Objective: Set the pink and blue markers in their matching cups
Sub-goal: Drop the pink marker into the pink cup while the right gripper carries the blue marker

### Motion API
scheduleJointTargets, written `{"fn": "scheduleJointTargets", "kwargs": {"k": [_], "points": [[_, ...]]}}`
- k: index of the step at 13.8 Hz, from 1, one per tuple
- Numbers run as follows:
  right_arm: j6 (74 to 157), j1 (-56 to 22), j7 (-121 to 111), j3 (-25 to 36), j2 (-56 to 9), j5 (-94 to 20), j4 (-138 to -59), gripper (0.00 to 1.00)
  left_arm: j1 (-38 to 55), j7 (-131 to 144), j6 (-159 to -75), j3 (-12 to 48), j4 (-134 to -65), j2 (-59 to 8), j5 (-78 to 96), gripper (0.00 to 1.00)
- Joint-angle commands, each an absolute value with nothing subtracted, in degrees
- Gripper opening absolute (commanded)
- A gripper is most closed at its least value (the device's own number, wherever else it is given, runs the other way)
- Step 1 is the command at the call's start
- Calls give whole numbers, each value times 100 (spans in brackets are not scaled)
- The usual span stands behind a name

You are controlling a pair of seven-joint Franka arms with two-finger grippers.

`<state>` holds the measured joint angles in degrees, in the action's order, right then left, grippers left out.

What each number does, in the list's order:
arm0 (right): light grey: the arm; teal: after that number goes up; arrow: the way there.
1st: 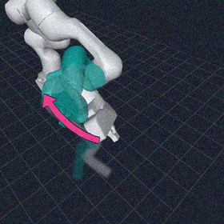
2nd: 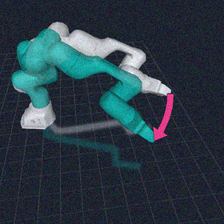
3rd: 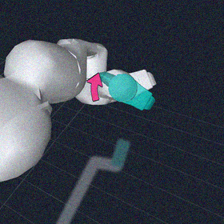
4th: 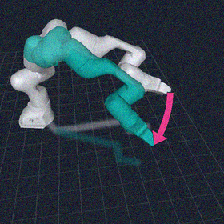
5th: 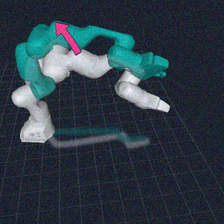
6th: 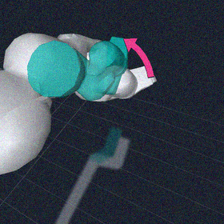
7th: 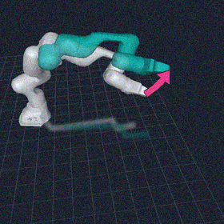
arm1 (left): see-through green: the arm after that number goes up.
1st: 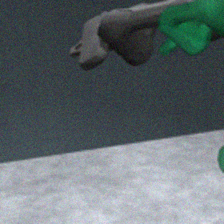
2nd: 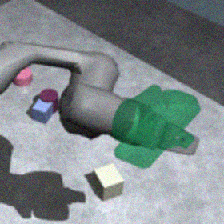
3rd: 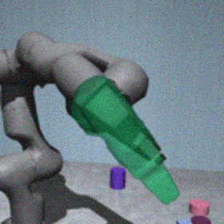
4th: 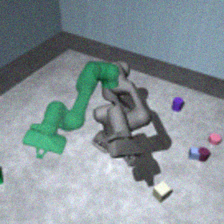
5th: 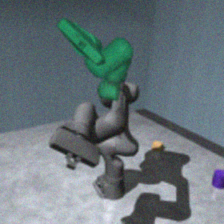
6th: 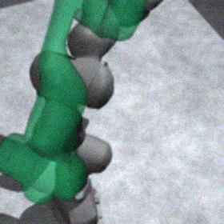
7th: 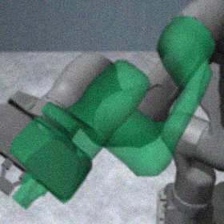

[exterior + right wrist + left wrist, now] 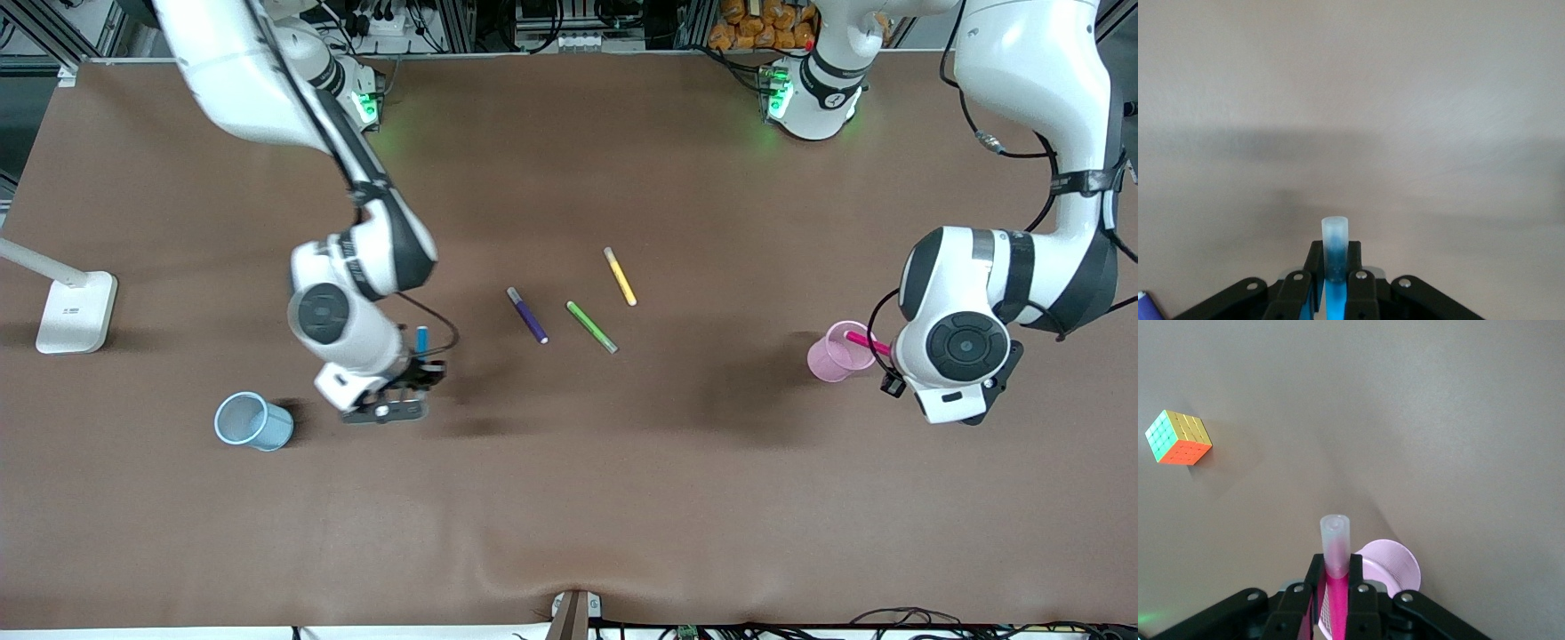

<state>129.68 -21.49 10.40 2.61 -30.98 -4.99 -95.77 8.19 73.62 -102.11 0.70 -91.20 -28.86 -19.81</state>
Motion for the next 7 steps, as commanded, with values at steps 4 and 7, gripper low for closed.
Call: {"fn": "scheduleJointTargets", "kwargs": {"k": [4,7], "points": [[12885,-1583,-164,141,-2286,-571,-9668,0,817,7638,-10222,79,-9088,-3067,-2320,0],[12858,-1267,-920,132,-2110,-580,-9607,0,896,7795,-10222,79,-9070,-3199,-2303,0]]}}
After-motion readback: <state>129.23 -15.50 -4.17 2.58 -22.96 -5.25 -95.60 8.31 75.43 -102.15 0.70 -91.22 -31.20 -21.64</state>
